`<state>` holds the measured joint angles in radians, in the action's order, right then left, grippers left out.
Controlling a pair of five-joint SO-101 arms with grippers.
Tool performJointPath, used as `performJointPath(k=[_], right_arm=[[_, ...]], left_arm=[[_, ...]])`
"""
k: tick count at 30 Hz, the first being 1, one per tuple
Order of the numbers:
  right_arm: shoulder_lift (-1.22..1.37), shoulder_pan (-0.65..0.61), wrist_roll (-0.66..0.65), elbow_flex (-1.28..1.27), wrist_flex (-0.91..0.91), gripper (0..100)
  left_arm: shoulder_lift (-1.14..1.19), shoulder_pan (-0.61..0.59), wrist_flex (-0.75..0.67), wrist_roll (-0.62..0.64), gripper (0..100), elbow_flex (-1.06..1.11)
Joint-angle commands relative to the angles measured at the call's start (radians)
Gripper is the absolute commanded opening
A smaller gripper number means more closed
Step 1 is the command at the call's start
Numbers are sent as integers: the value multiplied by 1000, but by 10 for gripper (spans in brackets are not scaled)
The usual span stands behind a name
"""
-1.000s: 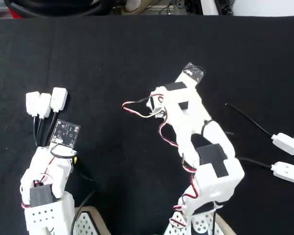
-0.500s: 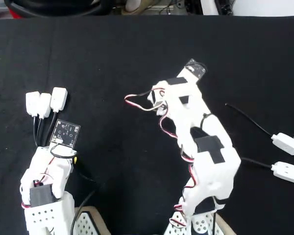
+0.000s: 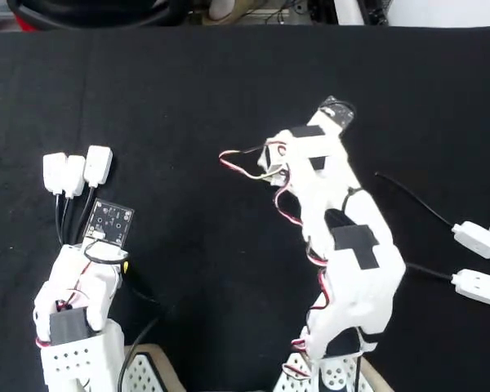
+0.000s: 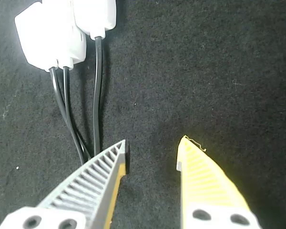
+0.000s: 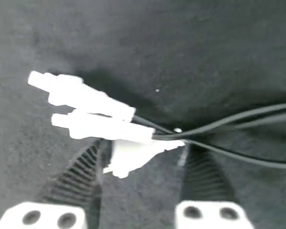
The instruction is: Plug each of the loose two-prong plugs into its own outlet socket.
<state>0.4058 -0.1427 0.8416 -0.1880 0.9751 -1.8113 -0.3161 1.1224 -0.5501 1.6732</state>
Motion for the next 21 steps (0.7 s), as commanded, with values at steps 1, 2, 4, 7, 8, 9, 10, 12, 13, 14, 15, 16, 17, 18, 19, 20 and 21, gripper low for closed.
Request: performJointPath(k=[1, 2, 4, 7, 8, 9, 10, 12, 13, 14, 15, 16, 17, 18, 19, 20, 21], right_arm=[[8, 8, -37, 25, -3, 18], [7, 6, -44, 24, -3, 17], [2, 5, -49, 27, 17, 15], [2, -28, -49, 56, 78, 15], [2, -38, -49, 67, 100, 15], [2, -46, -51, 76, 118, 15], [2, -52, -51, 85, 135, 15], [2, -54, -58, 97, 163, 15], [2, -54, -77, 105, 178, 14], [2, -52, -95, 113, 193, 14], [2, -52, -114, 124, 216, 14], [2, -52, -133, 134, 239, 14], [2, -52, -158, 145, 267, 13], [2, -54, -187, 157, 296, 13], [2, -54, -219, 168, 325, 13], [2, -57, -252, 180, 348, 13], [2, -64, -284, 191, 368, 13]], left_arm=[[-6, -10, 6, -6, 181, -2], [-6, -10, 6, -6, 181, -2], [-6, -10, 6, -6, 181, -2], [-6, -10, 6, -6, 181, -1], [-6, -10, 6, -6, 181, -1], [-6, -10, 6, -6, 181, -1], [-6, -10, 6, -6, 181, -1], [-6, -10, 6, -6, 181, -1], [-6, -10, 6, -6, 181, -1], [-6, -10, 6, -6, 181, -1], [-6, -10, 6, -6, 181, -1], [-6, -10, 6, -6, 181, -1], [-6, -10, 6, -6, 181, -1], [-6, -10, 6, -6, 181, -1], [-6, -10, 6, -6, 181, -1], [-6, -10, 6, -6, 181, -1], [-6, -10, 6, -6, 181, -1]])
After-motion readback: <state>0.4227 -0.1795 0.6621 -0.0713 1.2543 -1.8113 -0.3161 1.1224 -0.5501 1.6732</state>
